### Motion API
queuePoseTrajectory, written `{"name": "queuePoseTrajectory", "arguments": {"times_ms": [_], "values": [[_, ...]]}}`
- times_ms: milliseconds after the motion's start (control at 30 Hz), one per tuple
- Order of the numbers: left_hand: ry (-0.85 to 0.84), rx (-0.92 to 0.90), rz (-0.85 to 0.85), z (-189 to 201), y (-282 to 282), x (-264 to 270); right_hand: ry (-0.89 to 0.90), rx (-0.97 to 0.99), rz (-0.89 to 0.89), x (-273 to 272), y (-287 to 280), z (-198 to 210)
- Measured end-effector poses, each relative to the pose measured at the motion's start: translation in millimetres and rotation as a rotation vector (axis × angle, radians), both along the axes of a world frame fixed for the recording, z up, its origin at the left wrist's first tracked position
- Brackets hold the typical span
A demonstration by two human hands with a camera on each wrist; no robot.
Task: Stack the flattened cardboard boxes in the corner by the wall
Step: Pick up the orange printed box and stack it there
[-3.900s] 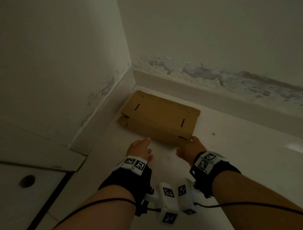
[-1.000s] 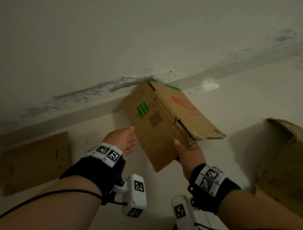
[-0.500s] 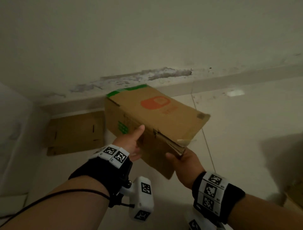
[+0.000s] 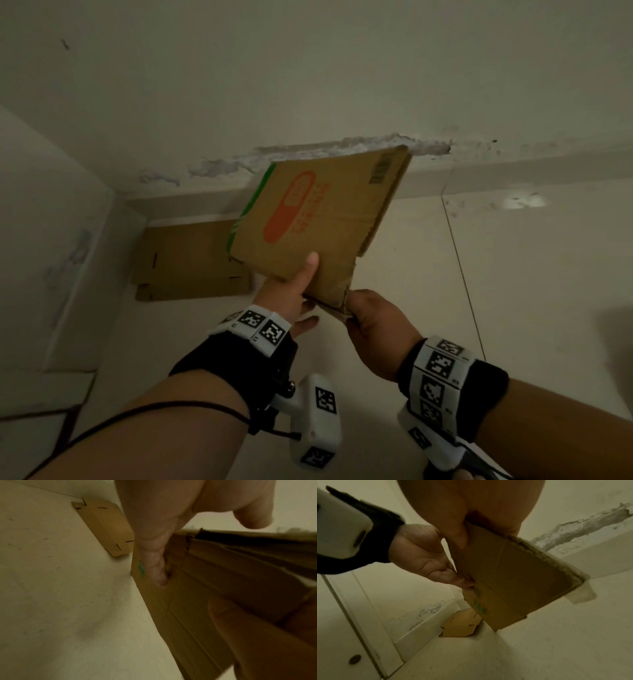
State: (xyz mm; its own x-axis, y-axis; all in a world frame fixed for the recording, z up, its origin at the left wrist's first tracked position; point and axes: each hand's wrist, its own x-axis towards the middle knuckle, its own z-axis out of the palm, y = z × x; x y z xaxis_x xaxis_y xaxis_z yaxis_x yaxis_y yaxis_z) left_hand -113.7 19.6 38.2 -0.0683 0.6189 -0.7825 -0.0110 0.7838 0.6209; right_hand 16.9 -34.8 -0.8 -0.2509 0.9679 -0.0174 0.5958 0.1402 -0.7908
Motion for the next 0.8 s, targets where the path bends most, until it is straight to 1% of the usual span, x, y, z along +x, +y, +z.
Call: {"name": "queuePoseTrajectory", "arguments": {"times_ms": [100, 233, 300, 367, 467, 500, 533, 600, 633, 667, 733, 800], "values": [[-0.03, 0.057, -0.024, 8, 6, 4, -0.045, 0.025, 0.0, 2, 10, 4], [0.0, 0.149, -0.077, 21, 15, 8, -0.162, 0.088, 0.028, 7, 29, 24], [-0.009, 0.169, -0.111, 31, 18, 12, -0.163, 0.125, 0.07, 8, 35, 31], [-0.021, 0.194, -0.144, 40, 19, 14, -0.17, 0.149, 0.05, 6, 38, 36], [-0.003, 0.193, -0.175, 45, 18, 14, -0.157, 0.014, 0.055, 6, 40, 43], [0.011, 0.185, -0.196, 45, 17, 12, -0.123, -0.049, 0.067, 7, 41, 48], [0.024, 0.173, -0.213, 45, 17, 10, -0.024, -0.136, 0.077, 8, 42, 51], [0.045, 0.156, -0.233, 45, 16, 6, 0.33, -0.393, 0.059, 11, 46, 52], [0.049, 0.152, -0.236, 44, 14, 6, 0.503, -0.502, 0.004, 13, 48, 51], [0.043, 0.153, -0.226, 44, 13, 5, 0.639, -0.582, -0.063, 14, 50, 52], [0.023, 0.158, -0.211, 46, 10, 7, 0.775, -0.649, -0.164, 12, 54, 57], [0.03, 0.15, -0.237, 46, 7, 8, 0.833, -0.65, -0.28, 9, 62, 63]]}}
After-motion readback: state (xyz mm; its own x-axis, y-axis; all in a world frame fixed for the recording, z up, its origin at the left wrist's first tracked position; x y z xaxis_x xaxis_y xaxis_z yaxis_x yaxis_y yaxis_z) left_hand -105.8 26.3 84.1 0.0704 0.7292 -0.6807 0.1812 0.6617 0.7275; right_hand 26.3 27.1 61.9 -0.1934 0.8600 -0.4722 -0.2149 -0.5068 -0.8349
